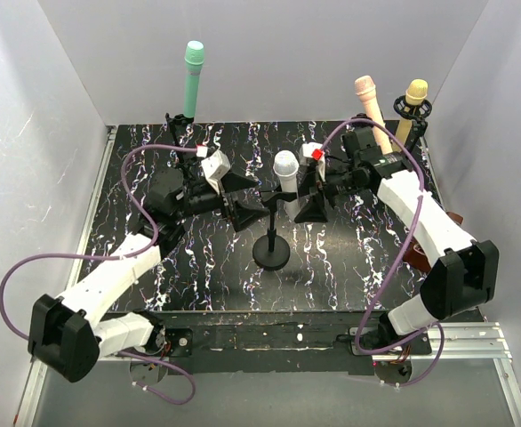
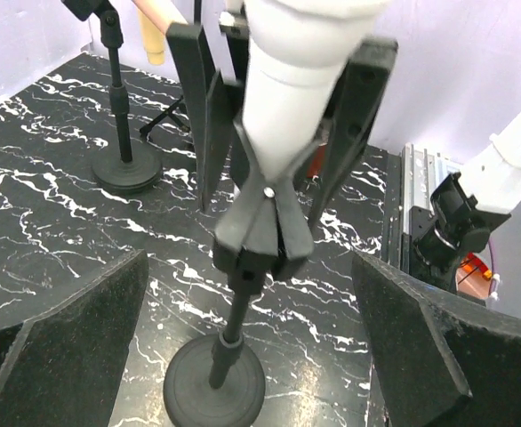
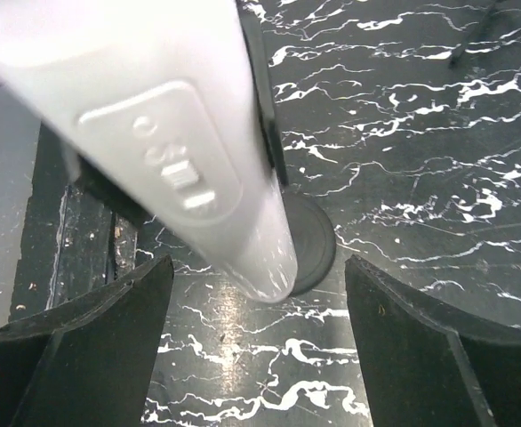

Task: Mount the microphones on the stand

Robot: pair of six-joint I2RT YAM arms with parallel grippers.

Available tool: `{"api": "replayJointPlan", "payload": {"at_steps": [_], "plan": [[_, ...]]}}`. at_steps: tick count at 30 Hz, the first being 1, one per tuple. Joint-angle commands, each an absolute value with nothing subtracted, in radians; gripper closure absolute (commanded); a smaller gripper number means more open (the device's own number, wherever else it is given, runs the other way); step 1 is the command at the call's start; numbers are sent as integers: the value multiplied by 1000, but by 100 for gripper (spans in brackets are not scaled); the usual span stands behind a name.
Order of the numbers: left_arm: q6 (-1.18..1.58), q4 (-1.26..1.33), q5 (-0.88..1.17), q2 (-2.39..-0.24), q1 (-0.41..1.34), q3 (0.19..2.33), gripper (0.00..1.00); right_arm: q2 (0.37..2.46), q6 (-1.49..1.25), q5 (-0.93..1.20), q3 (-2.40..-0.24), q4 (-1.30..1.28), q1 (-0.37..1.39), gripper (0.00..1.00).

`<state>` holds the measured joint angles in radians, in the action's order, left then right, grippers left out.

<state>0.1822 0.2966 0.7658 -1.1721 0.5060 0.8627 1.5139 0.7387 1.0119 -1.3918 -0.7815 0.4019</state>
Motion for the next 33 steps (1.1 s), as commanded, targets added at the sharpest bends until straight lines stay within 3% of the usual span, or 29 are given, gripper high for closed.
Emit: {"api": "replayJointPlan", "payload": {"at_steps": [1,10,21,29,33], "plan": [[138,294,761,-1069,509,783,2,1425,782,1028,-1364,-822,370,15],[156,411,753,-977,509,603,2,1307,836,1035,-1252,-816,330,11],[169,666,680,-1207,587,606,2,1249,790,1069,-1177,-747,299,8],[140,693,608,-1321,632,649,20,1246,776,1078,-1163,-732,285,8],[143,710,595,-1348,634,652,40,1246,775,1084,-1163,-730,281,8]]}}
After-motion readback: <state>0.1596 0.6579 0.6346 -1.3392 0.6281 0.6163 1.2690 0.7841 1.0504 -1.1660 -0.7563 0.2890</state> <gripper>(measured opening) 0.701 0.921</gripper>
